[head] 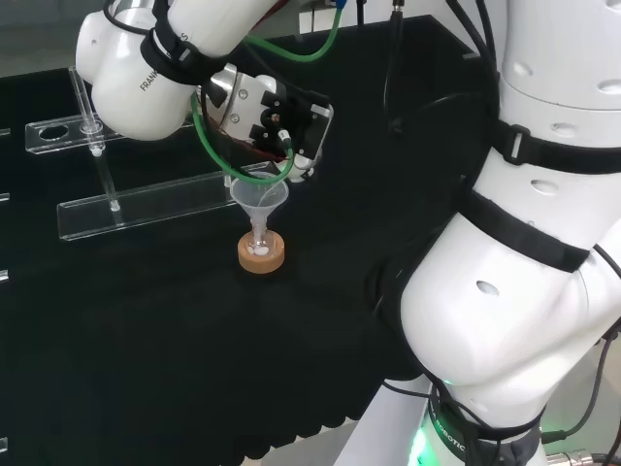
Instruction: Pour all the NaCl from the weighing funnel into the round-bottom flask.
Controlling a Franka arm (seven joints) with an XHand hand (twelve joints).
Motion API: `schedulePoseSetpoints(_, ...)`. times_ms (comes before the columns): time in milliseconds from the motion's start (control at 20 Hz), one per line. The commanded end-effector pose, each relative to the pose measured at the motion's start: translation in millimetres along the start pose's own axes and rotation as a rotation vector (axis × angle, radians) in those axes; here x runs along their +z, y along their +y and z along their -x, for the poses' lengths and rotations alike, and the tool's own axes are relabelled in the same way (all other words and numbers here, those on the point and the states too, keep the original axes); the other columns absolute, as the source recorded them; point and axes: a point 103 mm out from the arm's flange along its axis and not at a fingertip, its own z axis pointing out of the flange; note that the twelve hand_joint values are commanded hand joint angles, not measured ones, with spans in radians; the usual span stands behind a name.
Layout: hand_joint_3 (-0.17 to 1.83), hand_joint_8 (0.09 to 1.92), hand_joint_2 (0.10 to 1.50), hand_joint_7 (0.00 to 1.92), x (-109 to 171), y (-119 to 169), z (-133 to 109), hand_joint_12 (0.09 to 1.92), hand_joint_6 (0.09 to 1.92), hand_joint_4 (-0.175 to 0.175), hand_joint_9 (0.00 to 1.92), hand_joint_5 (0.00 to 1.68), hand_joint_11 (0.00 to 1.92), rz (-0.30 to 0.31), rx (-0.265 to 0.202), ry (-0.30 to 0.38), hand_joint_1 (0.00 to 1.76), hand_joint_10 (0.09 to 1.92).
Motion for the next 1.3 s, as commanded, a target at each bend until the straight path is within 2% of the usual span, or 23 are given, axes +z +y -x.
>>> schedulePoseSetpoints(50, 0.53, 0.65, 0.73, 0.58, -1.3, -0.6, 0.2, 1.01, 0.65, 0.175, 0.96, 1.26, 0.82, -0.01, 0.006, -0.019, 1.11, 0.29)
schedulePoseSetpoints(550, 0.53, 0.65, 0.73, 0.57, -7.1, -1.6, -3.5, 1.01, 0.65, 0.175, 0.95, 1.26, 0.83, -0.04, 0.021, -0.059, 1.11, 0.29)
schedulePoseSetpoints(1300, 0.52, 0.65, 0.73, 0.57, -10.0, 0.2, -5.9, 1.01, 0.65, 0.175, 0.94, 1.25, 0.82, -0.087, 0.019, -0.093, 1.11, 0.29)
